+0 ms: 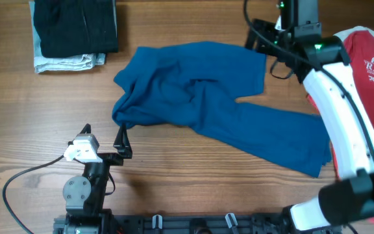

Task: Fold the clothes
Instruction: 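Pull the teal shirt left with the right gripper and drop it mid-table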

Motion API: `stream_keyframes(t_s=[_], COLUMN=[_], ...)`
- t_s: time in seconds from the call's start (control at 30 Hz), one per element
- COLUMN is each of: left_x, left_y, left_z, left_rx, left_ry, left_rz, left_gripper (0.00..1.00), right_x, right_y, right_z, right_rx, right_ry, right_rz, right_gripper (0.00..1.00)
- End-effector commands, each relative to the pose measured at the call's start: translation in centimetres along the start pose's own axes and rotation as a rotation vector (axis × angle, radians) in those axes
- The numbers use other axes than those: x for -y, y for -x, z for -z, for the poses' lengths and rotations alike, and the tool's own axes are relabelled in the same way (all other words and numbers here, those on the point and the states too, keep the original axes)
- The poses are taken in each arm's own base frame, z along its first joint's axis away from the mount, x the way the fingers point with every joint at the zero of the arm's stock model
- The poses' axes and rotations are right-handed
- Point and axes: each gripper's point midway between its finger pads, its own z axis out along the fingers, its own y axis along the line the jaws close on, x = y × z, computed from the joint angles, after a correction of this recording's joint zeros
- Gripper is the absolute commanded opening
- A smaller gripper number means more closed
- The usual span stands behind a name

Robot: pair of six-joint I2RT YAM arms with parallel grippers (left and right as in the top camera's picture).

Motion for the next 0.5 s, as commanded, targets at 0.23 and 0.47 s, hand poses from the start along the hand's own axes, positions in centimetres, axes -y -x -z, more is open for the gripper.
stream_keyframes(t_s=[0.23,0.47], left_x=[0.2,0.2], left_y=[-0.2,-0.2], left_z=[0.0,0.0], left_rx=[-0.004,-0.004], left_ry=[-0.013,-0.013], left_rz=[-0.016,-0.016], left_gripper=[1.00,1.00], right_x=[5.0,5.2], right_y=[-12.3,-13.2], right_z=[-15.7,-16.7], right_rx=[-0.456,-0.475], right_ry=[0.011,-0.001], right_rz=[0.029,0.034], right_gripper=[0.89,0.79])
